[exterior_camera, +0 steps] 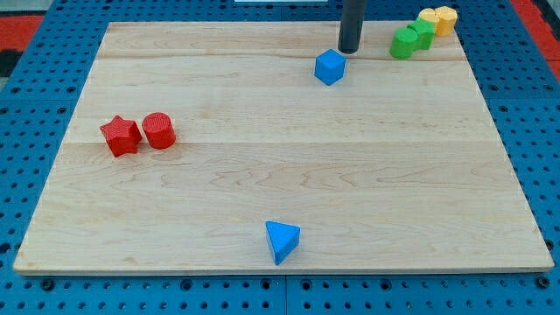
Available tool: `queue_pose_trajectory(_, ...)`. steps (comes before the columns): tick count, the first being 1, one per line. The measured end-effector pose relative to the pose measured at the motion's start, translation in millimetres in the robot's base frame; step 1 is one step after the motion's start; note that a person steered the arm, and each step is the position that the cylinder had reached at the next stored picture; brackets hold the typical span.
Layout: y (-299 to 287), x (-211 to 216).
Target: Push the blue cube slightly down
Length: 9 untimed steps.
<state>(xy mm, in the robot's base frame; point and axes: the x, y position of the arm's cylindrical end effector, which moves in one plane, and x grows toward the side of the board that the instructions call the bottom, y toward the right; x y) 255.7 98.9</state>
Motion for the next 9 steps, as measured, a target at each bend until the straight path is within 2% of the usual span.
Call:
queue_pose_trajectory(5,-34.8,28.8)
queue_pose_trajectory(9,-70.5,80.9)
